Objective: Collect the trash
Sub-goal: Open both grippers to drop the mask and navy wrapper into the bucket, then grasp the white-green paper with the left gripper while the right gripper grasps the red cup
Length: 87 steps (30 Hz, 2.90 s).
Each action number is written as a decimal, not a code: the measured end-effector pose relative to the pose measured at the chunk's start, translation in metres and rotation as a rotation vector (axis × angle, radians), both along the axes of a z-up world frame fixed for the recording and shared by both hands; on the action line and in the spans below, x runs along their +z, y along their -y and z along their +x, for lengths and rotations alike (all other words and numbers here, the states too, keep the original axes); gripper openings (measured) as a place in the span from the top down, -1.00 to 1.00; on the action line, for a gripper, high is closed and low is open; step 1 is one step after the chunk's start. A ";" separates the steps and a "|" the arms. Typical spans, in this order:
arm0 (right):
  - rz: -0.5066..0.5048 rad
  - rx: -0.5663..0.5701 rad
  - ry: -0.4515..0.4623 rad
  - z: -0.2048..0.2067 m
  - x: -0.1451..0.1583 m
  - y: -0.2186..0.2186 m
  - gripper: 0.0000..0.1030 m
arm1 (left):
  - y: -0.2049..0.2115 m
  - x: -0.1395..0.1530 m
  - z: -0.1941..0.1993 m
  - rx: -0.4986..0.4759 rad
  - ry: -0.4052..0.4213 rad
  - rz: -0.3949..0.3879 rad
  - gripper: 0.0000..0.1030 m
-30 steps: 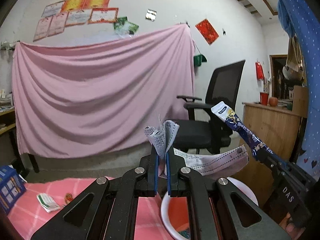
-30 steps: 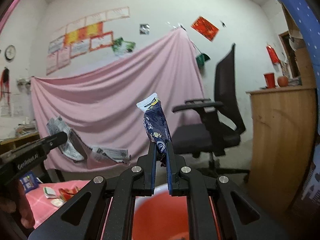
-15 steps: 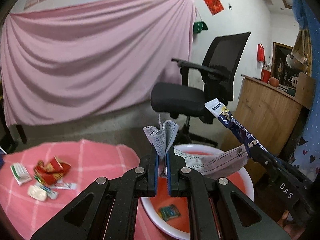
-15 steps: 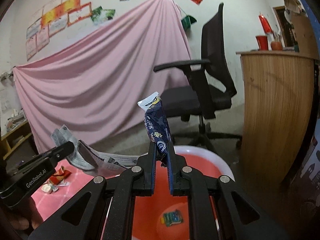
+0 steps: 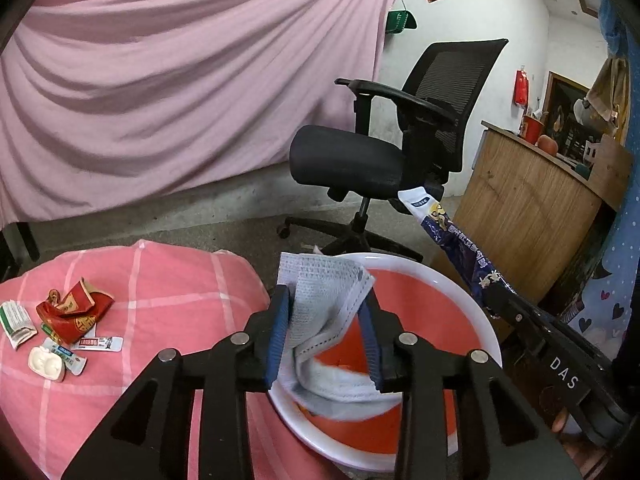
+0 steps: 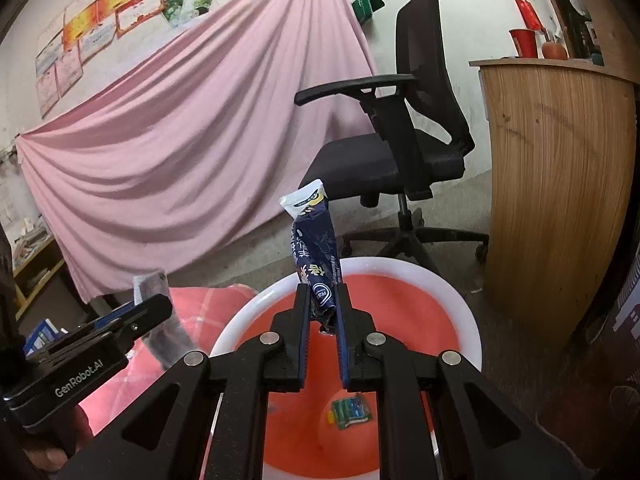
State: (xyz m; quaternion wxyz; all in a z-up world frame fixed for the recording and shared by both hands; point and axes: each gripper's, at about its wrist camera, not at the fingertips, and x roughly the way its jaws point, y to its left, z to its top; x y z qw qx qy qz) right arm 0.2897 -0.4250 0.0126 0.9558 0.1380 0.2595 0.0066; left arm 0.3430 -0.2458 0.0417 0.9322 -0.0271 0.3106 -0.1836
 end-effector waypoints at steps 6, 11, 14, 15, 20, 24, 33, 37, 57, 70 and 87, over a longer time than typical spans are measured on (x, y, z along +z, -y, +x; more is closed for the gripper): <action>0.004 0.002 -0.007 0.003 0.000 0.002 0.53 | -0.012 0.002 -0.003 0.022 -0.002 -0.023 0.15; -0.001 0.003 -0.002 0.003 0.002 0.000 0.50 | -0.022 0.005 -0.005 0.041 0.004 -0.037 0.09; -0.012 0.000 0.024 0.002 0.007 -0.003 0.43 | -0.031 0.009 -0.010 0.059 0.028 -0.047 0.02; -0.013 0.002 0.040 0.002 0.009 -0.005 0.31 | -0.035 0.011 -0.013 0.064 0.041 -0.057 -0.09; -0.034 0.016 0.148 -0.007 0.025 -0.016 -0.01 | -0.061 0.024 -0.029 0.123 0.138 -0.092 -0.69; -0.059 0.015 0.265 -0.018 0.038 -0.028 -0.71 | -0.091 0.036 -0.049 0.191 0.253 -0.128 -0.96; -0.088 0.064 0.466 -0.031 0.054 -0.066 -1.00 | -0.152 0.048 -0.077 0.305 0.370 -0.122 -0.96; -0.097 0.117 0.504 -0.030 0.057 -0.089 -1.00 | -0.178 0.049 -0.089 0.352 0.406 -0.104 -0.97; -0.205 0.359 0.439 0.011 0.036 -0.225 -1.00 | -0.314 0.005 -0.101 0.540 0.332 0.016 -0.96; -0.199 0.587 0.031 0.087 -0.008 -0.266 -1.00 | -0.342 -0.042 -0.031 0.527 0.004 0.029 -0.71; -0.227 0.742 -0.245 0.127 -0.054 -0.305 -0.72 | -0.367 -0.084 0.029 0.399 -0.285 -0.120 0.49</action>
